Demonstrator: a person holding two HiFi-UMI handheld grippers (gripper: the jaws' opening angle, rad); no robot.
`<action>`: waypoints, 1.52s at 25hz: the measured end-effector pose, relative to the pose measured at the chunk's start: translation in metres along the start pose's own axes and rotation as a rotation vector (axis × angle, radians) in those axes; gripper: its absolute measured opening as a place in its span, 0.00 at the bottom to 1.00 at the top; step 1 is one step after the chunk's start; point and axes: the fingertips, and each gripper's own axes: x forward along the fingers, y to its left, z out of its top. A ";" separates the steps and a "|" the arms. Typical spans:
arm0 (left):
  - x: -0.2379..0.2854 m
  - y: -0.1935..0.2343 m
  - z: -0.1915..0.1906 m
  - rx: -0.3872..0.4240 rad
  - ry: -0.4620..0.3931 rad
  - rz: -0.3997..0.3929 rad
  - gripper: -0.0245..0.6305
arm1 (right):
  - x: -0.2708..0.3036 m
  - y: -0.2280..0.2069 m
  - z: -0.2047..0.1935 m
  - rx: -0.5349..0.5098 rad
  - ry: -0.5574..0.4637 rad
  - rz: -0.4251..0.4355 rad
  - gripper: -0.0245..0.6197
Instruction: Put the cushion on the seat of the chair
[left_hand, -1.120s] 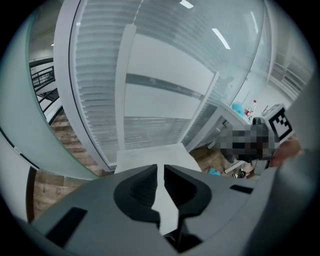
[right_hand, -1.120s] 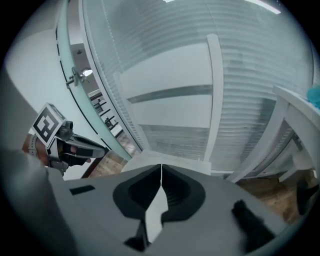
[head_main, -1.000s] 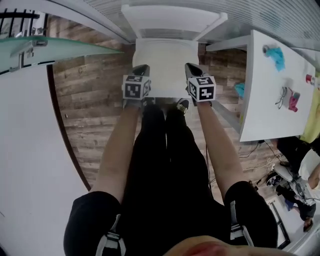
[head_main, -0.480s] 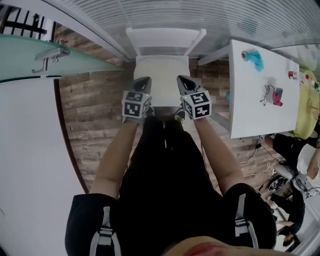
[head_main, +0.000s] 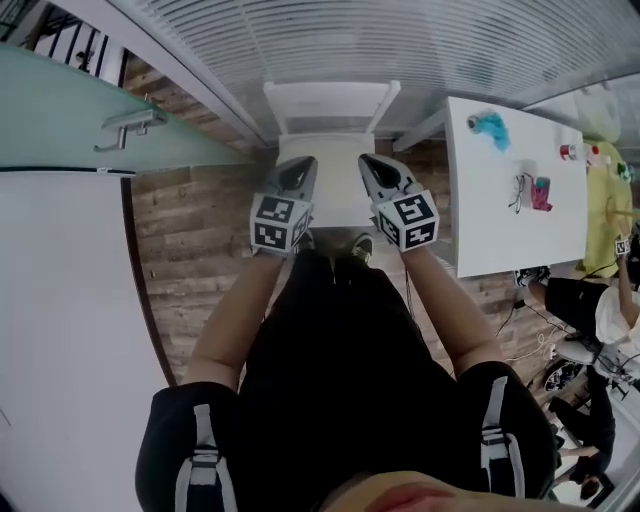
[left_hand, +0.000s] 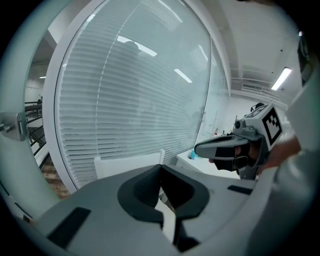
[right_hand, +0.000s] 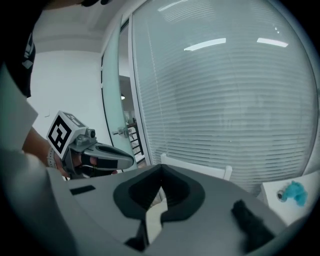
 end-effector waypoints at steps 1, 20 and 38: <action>-0.004 -0.003 0.007 0.011 -0.022 -0.009 0.05 | -0.004 0.004 0.008 -0.008 -0.023 0.007 0.06; -0.060 -0.047 0.095 0.231 -0.428 -0.174 0.05 | -0.050 0.034 0.086 -0.156 -0.340 0.085 0.06; -0.073 -0.057 0.116 0.254 -0.506 -0.211 0.05 | -0.071 0.042 0.110 -0.188 -0.415 0.112 0.06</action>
